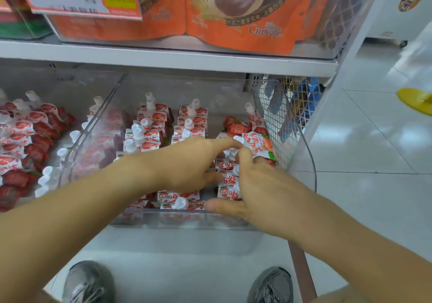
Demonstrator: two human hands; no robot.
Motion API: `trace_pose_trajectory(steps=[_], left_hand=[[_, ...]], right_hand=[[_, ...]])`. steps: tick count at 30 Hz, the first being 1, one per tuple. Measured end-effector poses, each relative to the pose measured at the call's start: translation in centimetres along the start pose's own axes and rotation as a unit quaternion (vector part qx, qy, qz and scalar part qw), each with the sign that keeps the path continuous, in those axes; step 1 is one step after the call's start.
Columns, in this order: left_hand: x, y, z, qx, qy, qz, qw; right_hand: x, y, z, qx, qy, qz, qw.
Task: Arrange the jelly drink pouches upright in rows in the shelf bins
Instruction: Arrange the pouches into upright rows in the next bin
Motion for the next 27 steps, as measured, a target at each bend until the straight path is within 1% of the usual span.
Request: trace_pose_trajectory(steps=[2,5,7,11,15,17,19,23,24,25,26,27], left_hand=[[-0.2,-0.1,-0.6,0.0,-0.018,0.01,1.0],[-0.4,-0.2,-1.0,0.029,-0.069,0.02,0.997],[-0.3,-0.1,-0.8,0.04,-0.066,0.021,0.997],[-0.7,0.1,-0.8,0.049,-0.064,0.01,0.997],[-0.9,0.3,-0.6,0.042,-0.065,0.003,0.997],[-0.8,0.4,-0.6,0.04,-0.064,-0.002,0.997],[-0.5,0.5,-0.7,0.034,-0.064,-0.005,0.997],[-0.4,0.7,-0.9,0.021,-0.058,-0.015,0.998],[-0.5,0.7,-1.1,0.018,-0.062,-0.017,0.998],[-0.5,0.7,-1.2,0.014,-0.069,-0.019,0.997],[-0.5,0.7,-1.3,0.007,-0.075,-0.023,0.997],[-0.4,0.8,-1.4,-0.002,-0.075,-0.03,0.997]], right_hand=[[-0.3,-0.4,-0.3,-0.002,-0.006,-0.01,1.0],[-1.9,-0.4,0.3,0.012,-0.037,-0.041,0.998],[-2.5,-0.1,0.7,0.022,-0.053,-0.064,0.996],[-2.6,0.3,1.3,-0.038,-0.058,-0.084,0.994],[-2.1,0.1,1.5,-0.076,-0.019,-0.06,0.995],[-1.7,-0.3,1.3,-0.066,-0.013,-0.052,0.996],[-1.5,-0.4,1.5,-0.039,-0.026,-0.051,0.998],[-2.3,-1.0,4.8,0.064,-0.082,-0.021,0.994],[-2.8,-1.9,5.9,0.063,-0.072,-0.012,0.995],[-3.3,-3.3,6.8,0.043,-0.03,0.002,0.999],[-3.5,-4.8,7.3,0.033,0.032,0.026,0.999],[-3.7,-6.2,7.1,0.043,0.09,0.056,0.993]])
Point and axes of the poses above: each hand's wrist, its own y-axis away from the middle knuckle, its own z-axis out of the back of the hand, x = y × z, the point moved 4 cm from there along -y, towards the middle knuckle, and after that the axes turned 8 degrees about z, right-handed, at the moved point
